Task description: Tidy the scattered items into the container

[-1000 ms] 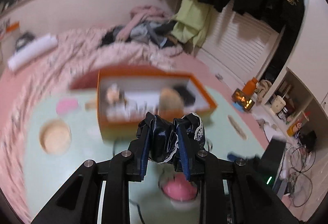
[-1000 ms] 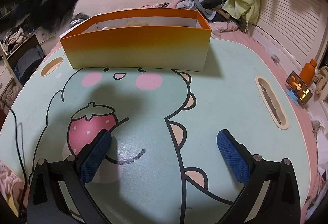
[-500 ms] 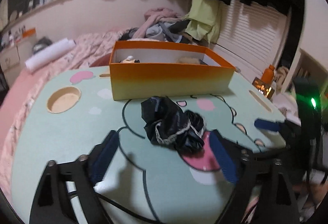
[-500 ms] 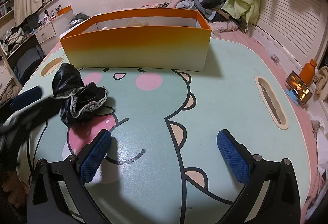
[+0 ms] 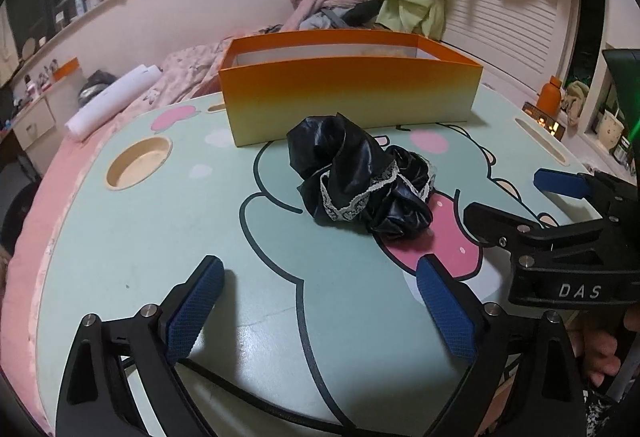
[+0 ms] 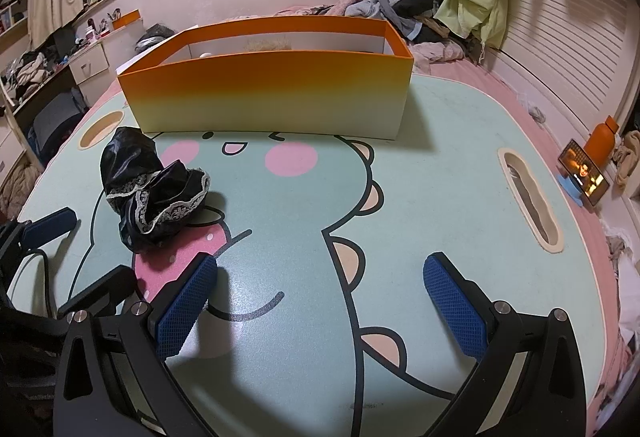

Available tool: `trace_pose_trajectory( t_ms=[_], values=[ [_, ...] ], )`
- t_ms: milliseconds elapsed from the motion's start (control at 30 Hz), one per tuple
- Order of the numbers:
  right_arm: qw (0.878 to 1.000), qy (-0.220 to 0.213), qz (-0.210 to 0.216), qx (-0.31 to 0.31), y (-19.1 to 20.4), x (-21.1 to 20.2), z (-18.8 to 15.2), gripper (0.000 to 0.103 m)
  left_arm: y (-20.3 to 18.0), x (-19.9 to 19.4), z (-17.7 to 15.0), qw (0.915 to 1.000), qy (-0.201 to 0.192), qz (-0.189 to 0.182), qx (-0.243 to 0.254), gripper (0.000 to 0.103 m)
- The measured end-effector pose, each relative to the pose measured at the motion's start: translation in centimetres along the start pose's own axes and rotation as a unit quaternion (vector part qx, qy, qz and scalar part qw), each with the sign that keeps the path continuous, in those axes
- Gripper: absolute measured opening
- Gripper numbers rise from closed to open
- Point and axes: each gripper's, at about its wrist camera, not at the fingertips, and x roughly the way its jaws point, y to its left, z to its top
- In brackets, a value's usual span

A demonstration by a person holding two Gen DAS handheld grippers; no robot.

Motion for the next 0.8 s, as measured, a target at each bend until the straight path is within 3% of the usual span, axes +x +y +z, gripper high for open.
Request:
trace_pose_trajectory(
  t_ms=[133,300,433,467,500,600,733,800],
  values=[
    [1.0,-0.002,0.01,0.005,-0.3,-0.1,0.1,0.103,-0.2,0.1,0.0,1.0,0.005,-0.006,0.003,0.103],
    [0.998,0.008,0.057,0.001,-0.4,-0.7,2.0,0.103,-0.1,0.1,0.0,0.9999,0.0,-0.013,0.002,0.103],
    [0.994,-0.065,0.085,-0.009,0.4,-4.3,7.5,0.102,-0.3,0.0,0.0,0.9999,-0.002,-0.013,0.003,0.103],
    [0.993,-0.073,0.091,-0.015,0.7,-4.7,8.8,0.097,-0.2,0.0,0.0,0.9999,-0.002,-0.013,0.003,0.103],
    [0.992,-0.075,0.097,-0.023,1.1,-4.8,10.3,0.081,-0.3,0.0,0.0,0.9999,-0.003,-0.014,0.003,0.103],
    [0.995,-0.021,0.09,-0.043,2.5,-2.2,14.3,0.055,-0.3,0.0,0.0,0.9999,-0.004,-0.014,0.003,0.103],
    [0.997,0.049,0.045,-0.029,3.1,2.8,16.1,0.053,-0.4,0.0,0.0,0.9999,-0.005,-0.015,0.004,0.103],
    [0.996,0.072,0.049,-0.025,2.9,4.6,15.9,0.053,-0.3,0.0,-0.1,0.9998,-0.006,-0.016,0.004,0.103]
  ],
)
